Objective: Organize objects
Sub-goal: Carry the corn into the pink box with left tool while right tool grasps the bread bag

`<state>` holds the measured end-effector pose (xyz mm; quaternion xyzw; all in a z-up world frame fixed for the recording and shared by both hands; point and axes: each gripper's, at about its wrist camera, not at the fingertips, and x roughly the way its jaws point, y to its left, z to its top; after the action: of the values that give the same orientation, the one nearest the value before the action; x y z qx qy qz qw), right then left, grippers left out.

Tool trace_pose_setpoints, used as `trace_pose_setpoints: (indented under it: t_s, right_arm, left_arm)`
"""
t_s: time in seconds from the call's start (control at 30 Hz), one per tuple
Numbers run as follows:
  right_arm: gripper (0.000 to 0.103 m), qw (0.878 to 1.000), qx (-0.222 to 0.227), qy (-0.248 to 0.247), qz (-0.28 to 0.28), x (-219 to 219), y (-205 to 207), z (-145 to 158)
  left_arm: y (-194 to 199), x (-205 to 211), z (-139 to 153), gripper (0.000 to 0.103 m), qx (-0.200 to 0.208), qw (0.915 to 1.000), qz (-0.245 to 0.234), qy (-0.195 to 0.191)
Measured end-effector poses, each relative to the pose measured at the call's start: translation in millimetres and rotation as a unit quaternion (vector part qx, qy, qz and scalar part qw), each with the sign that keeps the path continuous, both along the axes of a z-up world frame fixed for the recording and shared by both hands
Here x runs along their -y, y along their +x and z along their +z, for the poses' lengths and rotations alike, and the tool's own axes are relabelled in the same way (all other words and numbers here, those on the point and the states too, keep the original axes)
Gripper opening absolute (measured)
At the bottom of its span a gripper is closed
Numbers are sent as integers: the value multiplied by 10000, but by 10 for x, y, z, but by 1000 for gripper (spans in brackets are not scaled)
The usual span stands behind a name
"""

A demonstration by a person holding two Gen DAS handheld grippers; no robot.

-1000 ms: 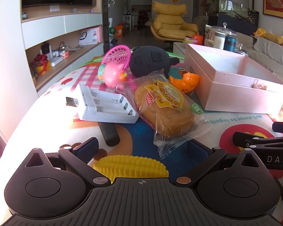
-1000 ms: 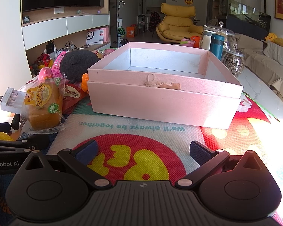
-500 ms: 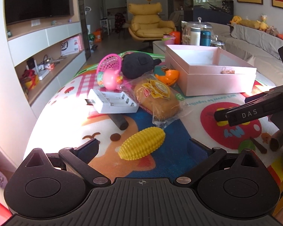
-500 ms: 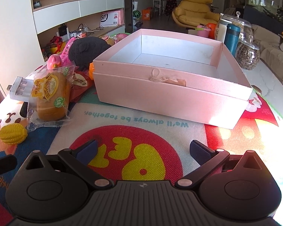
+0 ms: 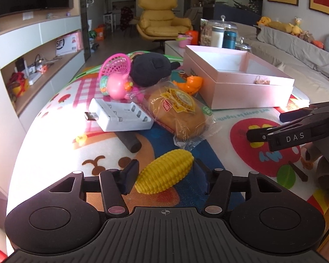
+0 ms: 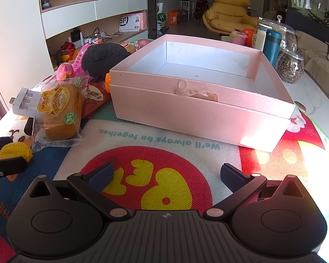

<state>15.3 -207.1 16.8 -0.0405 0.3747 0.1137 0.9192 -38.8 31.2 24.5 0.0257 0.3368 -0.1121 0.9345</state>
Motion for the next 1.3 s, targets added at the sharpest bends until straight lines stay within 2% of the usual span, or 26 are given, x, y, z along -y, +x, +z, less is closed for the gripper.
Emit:
trace_pose_setpoints:
  t_s: [0.1, 0.2, 0.33, 0.43, 0.5, 0.63, 0.7, 0.73, 0.77, 0.8, 1.0, 1.1, 1.3]
  right_arm:
    - [103, 10000, -11, -42, 25, -23, 4, 18]
    - [103, 9991, 73, 196, 381, -107, -35, 101]
    - [103, 9923, 704, 265, 979, -496, -100, 339]
    - [100, 9844, 862, 229, 1514, -845, -51, 413]
    - [89, 9812, 881, 57, 1715, -1086, 10, 405]
    - [87, 9816, 807, -182, 1722, -1382, 186, 320]
    - [83, 9834, 575, -215, 1708, -1400, 260, 286]
    - [78, 9841, 439, -161, 1715, -1357, 265, 284]
    - [64, 9838, 349, -139, 1751, -1300, 234, 294]
    - [54, 9829, 283, -126, 1817, -1248, 196, 310]
    - [53, 9831, 153, 26, 1822, -725, -263, 500]
    - [53, 9853, 334, -75, 1674, -379, -570, 645]
    - [53, 9911, 546, -278, 1182, 118, -922, 726]
  left_arm:
    - [-57, -43, 10, 59, 68, 9998, 13, -191]
    - [-170, -92, 32, 58, 132, 9996, -59, -224]
    - [-261, -155, 40, 58, 51, 9999, 31, -114]
    - [-301, -190, 50, 58, 15, 9999, 52, -156]
    - [-338, -199, 60, 58, 21, 9998, 17, -186]
    - [-400, -197, 63, 58, 33, 9998, -39, -180]
    - [-421, -199, 65, 58, 21, 9998, -34, -190]
    - [-436, -197, 70, 58, 24, 9998, -48, -195]
    - [-451, -193, 76, 58, 29, 9998, -62, -198]
    - [-464, -177, 81, 58, 33, 9998, -81, -193]
    - [-538, -22, 204, 58, 173, 9992, -331, -129]
    - [-495, 94, 380, 58, 428, 9980, -461, -100]
    - [70, 550, 899, 59, 1081, 9893, -912, -369]
